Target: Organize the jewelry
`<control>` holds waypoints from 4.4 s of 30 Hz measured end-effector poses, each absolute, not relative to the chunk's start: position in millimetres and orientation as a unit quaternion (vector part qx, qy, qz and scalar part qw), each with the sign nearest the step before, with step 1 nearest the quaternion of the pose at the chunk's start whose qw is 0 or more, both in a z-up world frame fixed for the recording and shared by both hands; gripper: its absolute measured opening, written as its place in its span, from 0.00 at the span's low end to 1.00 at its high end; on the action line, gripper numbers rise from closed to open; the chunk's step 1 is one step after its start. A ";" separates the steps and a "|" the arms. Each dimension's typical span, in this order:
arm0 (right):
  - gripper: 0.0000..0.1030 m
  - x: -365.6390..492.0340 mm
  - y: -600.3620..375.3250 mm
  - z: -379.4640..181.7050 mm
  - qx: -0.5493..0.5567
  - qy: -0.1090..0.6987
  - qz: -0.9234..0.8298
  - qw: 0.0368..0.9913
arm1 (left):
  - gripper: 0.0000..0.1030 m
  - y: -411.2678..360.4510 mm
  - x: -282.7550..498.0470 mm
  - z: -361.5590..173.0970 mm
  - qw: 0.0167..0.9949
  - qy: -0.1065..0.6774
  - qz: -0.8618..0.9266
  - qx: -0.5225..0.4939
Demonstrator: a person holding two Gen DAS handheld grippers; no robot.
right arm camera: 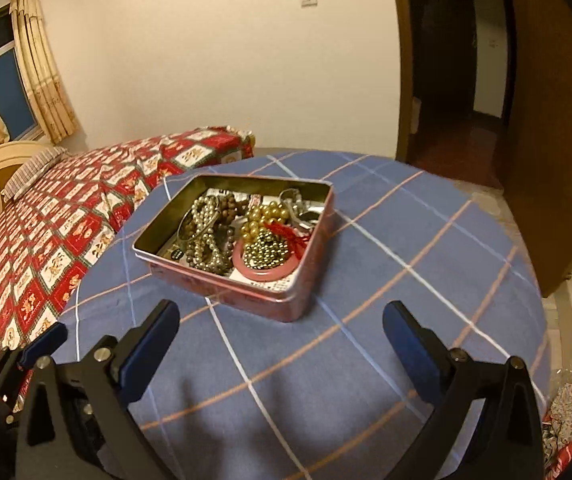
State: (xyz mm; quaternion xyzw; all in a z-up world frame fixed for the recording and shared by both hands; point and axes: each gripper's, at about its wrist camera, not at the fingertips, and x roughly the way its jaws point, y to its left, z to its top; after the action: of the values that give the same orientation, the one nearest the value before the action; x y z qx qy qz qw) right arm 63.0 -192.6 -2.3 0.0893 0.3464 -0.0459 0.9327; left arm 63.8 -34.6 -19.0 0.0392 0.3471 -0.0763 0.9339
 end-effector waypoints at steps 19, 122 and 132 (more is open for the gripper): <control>1.00 -16.8 -149.8 73.2 0.033 0.215 -0.066 0.974 | 0.75 -4.1 -9.9 53.5 0.969 0.233 -0.081 -0.003; 1.00 -47.0 -156.6 100.4 0.061 0.151 -0.074 0.984 | 0.80 -4.1 -35.3 83.9 0.983 0.172 -0.047 0.034; 1.00 -48.2 -157.2 95.8 0.067 0.156 -0.077 0.982 | 0.80 -4.3 -32.6 84.0 0.983 0.177 -0.054 0.020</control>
State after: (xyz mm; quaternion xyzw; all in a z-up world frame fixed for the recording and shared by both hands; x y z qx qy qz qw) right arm -48.2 -157.2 95.8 0.0666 0.1561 -0.0774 0.9825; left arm -32.6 -4.3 84.0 0.0200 0.1769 -0.0543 0.9825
